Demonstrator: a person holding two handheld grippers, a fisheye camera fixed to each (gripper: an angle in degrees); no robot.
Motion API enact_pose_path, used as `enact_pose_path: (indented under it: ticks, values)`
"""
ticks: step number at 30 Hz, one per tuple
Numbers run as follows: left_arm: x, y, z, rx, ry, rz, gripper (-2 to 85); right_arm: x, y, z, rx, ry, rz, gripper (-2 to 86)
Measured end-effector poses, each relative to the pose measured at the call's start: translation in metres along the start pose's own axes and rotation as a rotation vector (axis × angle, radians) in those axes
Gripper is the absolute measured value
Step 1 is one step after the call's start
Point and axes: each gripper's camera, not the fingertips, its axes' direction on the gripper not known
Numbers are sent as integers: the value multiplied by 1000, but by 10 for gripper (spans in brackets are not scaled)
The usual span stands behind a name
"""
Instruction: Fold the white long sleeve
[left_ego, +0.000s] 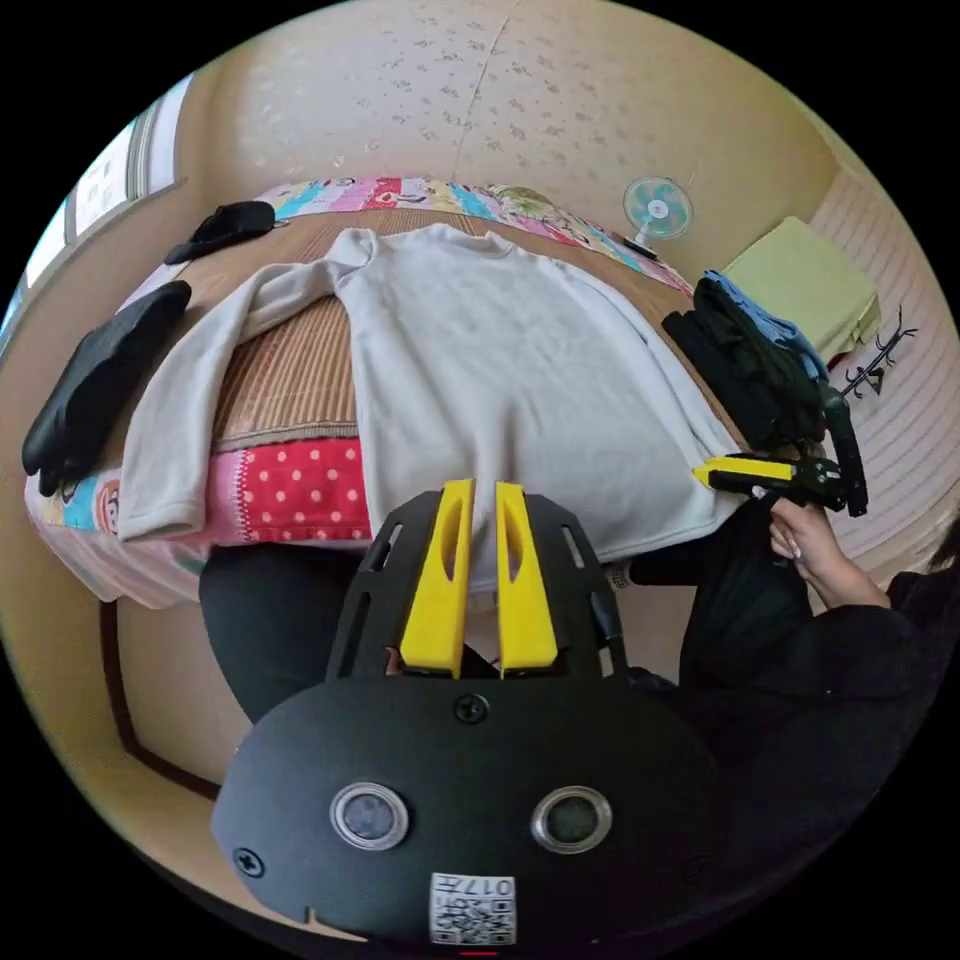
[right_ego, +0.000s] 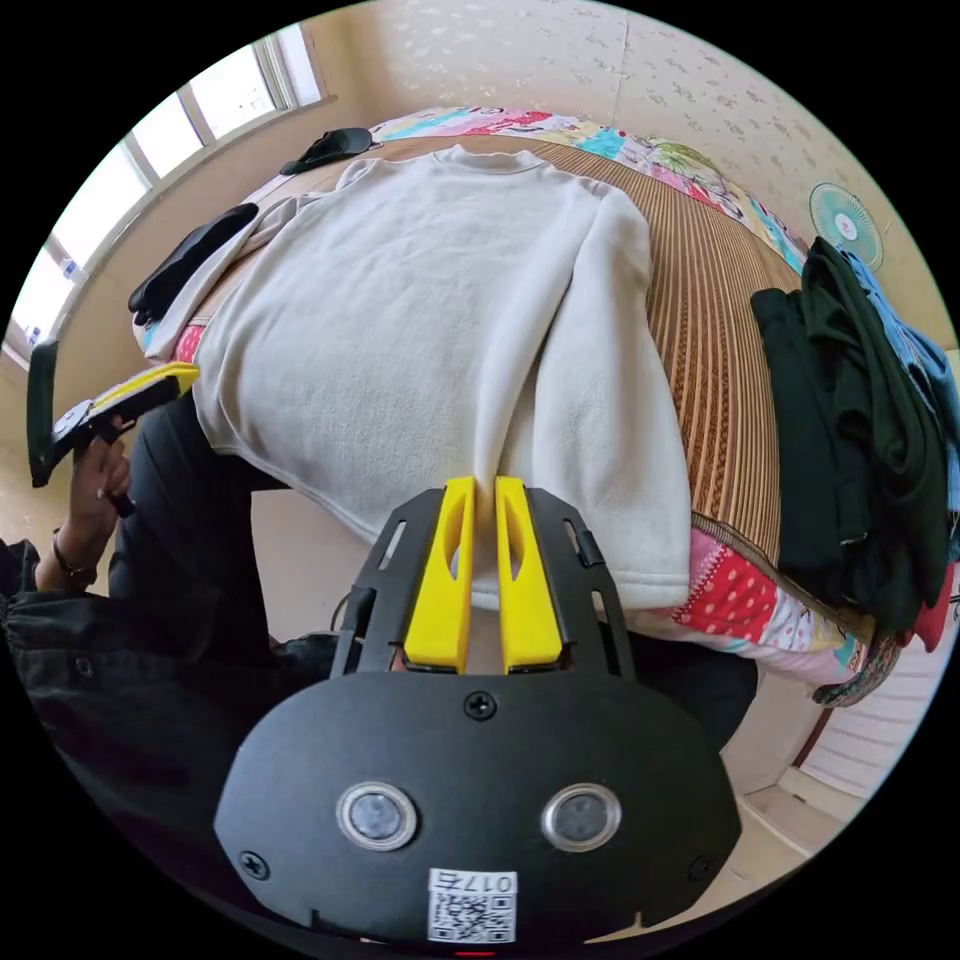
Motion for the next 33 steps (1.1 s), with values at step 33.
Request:
enact_pose_path:
  ticks: [33]
  values:
    - [11, -294, -27, 22, 800, 95, 68, 27, 0, -54, 125, -180, -22, 8]
